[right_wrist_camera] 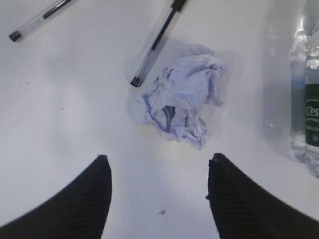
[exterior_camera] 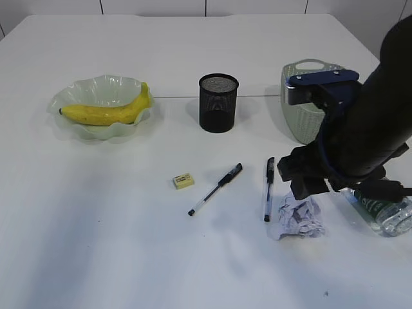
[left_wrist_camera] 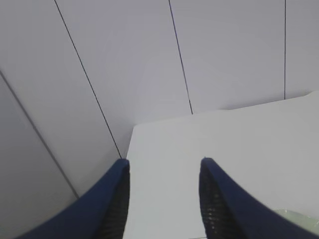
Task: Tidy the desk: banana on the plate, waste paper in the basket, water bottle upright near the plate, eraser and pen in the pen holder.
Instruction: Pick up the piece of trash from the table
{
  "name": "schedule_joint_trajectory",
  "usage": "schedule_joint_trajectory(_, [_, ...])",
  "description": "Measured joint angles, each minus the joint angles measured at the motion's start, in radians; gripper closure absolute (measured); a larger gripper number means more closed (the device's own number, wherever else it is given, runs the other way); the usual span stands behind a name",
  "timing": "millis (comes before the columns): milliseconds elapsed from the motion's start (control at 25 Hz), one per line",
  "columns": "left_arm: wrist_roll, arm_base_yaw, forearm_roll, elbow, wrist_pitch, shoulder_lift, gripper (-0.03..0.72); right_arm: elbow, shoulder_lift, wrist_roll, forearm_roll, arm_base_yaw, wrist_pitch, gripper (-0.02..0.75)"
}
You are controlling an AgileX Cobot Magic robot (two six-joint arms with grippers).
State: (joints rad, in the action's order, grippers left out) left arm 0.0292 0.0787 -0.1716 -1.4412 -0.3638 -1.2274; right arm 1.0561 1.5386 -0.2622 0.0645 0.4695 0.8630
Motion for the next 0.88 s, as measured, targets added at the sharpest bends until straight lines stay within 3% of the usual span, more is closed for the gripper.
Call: schedule_joint_trajectory(880, [0.000,0.000,0.000,0.000,-0.072,0.077,0.371,0.015,0.217,-0.119,0.196,0.000,-0.175,0.274])
